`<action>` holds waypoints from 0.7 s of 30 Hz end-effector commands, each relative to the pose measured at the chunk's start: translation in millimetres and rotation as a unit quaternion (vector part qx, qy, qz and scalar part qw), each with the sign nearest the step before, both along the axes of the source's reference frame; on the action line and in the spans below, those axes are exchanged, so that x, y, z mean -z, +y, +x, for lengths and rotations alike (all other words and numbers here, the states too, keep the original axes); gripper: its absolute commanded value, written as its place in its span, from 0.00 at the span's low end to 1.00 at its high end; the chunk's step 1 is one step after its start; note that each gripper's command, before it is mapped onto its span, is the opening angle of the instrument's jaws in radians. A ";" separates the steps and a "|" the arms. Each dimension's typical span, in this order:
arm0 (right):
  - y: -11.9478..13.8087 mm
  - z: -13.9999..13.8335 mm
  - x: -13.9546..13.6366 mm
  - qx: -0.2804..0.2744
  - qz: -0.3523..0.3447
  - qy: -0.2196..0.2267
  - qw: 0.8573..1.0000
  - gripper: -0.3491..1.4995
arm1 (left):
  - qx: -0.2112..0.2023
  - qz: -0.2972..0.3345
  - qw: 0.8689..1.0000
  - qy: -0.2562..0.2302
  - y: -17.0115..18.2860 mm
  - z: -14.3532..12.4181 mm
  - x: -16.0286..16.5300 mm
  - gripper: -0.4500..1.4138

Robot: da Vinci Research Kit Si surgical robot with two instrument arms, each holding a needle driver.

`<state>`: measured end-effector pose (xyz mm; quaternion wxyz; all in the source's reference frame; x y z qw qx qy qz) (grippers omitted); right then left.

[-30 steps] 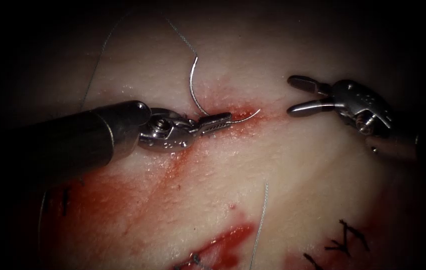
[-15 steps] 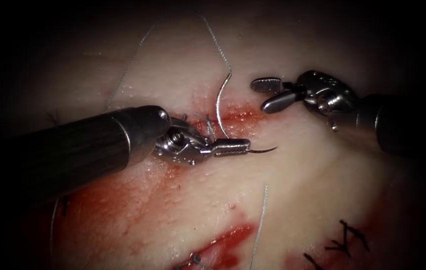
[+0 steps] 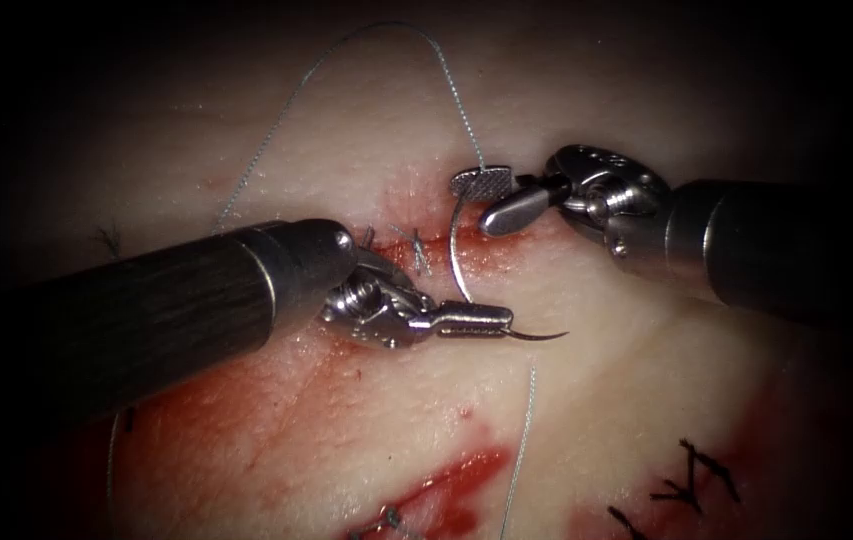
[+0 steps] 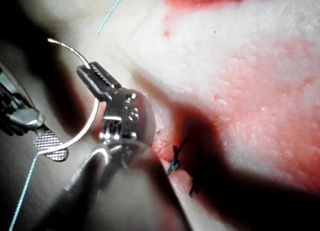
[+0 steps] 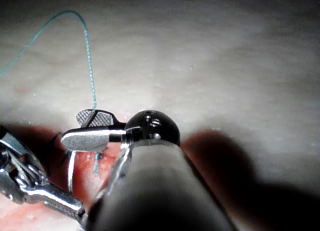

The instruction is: Wound Closure

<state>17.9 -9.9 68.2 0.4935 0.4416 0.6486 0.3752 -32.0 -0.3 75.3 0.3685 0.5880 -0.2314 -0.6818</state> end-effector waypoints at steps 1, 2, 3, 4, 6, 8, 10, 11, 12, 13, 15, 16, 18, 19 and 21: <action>0.6 1.1 -0.4 0.000 -0.001 0.002 1.000 0.75 | 0.000 -0.001 1.000 -0.002 0.7 -0.6 -0.2 0.00; 0.6 1.1 -0.4 0.000 -0.001 0.002 1.000 0.75 | -0.001 -0.001 1.000 -0.003 0.6 -0.7 0.0 0.00; 0.6 1.1 -0.4 0.000 -0.001 0.002 1.000 0.76 | -0.001 0.000 1.000 -0.004 0.6 -0.8 0.2 0.00; 0.5 1.0 -0.4 0.000 -0.001 0.002 1.000 0.76 | -0.002 0.000 1.000 -0.005 0.6 -0.9 0.3 0.00; 0.5 1.0 -0.4 0.001 -0.001 0.002 1.000 0.74 | 0.002 0.000 1.000 -0.001 0.8 -0.9 0.5 0.00; 0.4 1.0 -0.3 0.001 -0.001 0.002 1.000 0.74 | 0.003 -0.001 1.000 0.001 0.9 -0.9 0.5 0.00; 0.3 1.1 -0.2 0.001 -0.001 0.002 1.000 0.80 | 0.003 -0.001 1.000 0.000 0.9 -0.9 0.4 0.00; 0.2 1.1 -0.1 0.001 -0.001 0.002 1.000 0.81 | 0.003 -0.001 1.000 0.000 0.9 -0.9 0.4 0.00; 0.1 1.1 -0.1 0.001 -0.001 0.003 1.000 0.81 | 0.002 -0.001 1.000 0.000 0.9 -0.9 0.3 0.00; 0.0 1.2 0.0 0.001 0.000 0.003 1.000 0.81 | 0.002 -0.001 1.000 0.000 0.9 -0.8 0.3 0.00; -0.3 1.3 0.2 0.004 -0.001 0.003 1.000 0.74 | 0.002 -0.001 1.000 0.000 0.9 -0.8 0.3 0.00; -0.4 1.3 0.2 0.006 -0.002 0.003 1.000 0.67 | 0.002 -0.001 1.000 0.000 0.9 -0.8 0.3 0.00; -0.4 1.4 0.2 0.008 -0.002 0.003 1.000 0.63 | 0.002 -0.001 1.000 0.000 0.8 -0.8 0.4 0.00; -0.4 1.5 0.1 0.008 -0.002 0.003 1.000 0.66 | 0.002 -0.001 1.000 0.000 0.8 -0.8 0.4 0.00; -0.4 1.6 0.1 0.008 -0.003 0.003 1.000 0.69 | 0.002 -0.001 1.000 0.000 0.7 -0.9 0.6 0.00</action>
